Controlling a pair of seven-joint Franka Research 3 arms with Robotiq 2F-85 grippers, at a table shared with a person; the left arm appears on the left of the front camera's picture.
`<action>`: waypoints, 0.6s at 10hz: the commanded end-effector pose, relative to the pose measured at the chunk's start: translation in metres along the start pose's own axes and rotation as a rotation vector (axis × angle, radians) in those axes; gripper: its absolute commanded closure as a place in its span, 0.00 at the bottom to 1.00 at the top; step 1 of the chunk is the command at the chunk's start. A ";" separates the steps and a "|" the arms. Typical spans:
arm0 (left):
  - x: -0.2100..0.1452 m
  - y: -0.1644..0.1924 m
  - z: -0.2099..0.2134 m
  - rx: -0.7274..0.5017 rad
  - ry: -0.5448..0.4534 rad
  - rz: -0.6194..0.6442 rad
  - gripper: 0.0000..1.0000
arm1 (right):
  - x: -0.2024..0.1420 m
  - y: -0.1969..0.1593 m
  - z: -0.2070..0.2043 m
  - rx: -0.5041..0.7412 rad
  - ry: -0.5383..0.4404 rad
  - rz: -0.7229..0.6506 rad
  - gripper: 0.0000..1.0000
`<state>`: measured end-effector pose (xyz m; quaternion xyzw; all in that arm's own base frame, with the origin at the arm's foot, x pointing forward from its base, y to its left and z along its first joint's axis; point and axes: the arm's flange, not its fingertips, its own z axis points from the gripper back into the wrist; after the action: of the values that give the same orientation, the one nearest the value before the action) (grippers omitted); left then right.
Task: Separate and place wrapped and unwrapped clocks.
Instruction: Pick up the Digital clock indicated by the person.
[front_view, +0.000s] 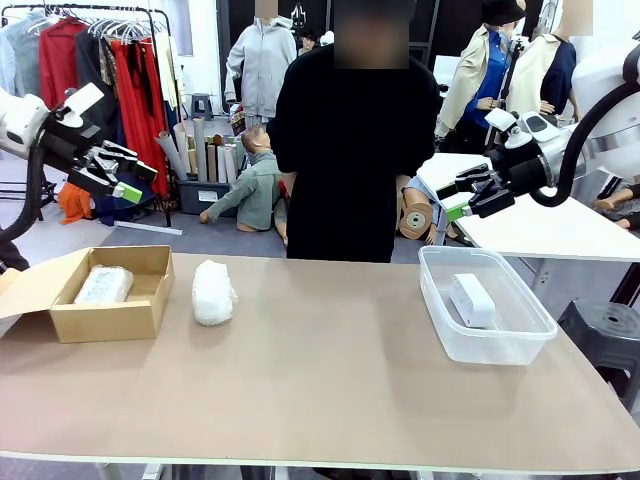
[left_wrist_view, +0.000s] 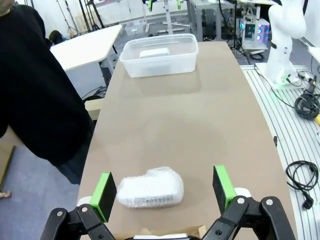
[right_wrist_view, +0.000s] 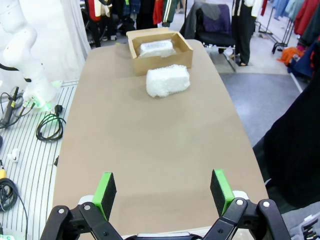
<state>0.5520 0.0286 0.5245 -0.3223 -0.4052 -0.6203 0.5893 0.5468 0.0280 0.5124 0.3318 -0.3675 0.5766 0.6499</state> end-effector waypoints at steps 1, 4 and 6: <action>0.002 -0.001 0.003 0.000 0.000 -0.004 0.00 | 0.001 0.000 0.001 -0.001 0.001 0.003 0.00; 0.002 -0.001 0.003 0.000 0.000 -0.004 0.00 | 0.001 0.000 0.001 -0.001 0.001 0.003 0.00; 0.002 -0.001 0.003 0.000 0.000 -0.004 0.00 | 0.001 0.000 0.001 -0.001 0.001 0.003 0.00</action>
<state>0.5520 0.0286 0.5245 -0.3223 -0.4052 -0.6203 0.5893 0.5468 0.0280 0.5124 0.3318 -0.3675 0.5766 0.6499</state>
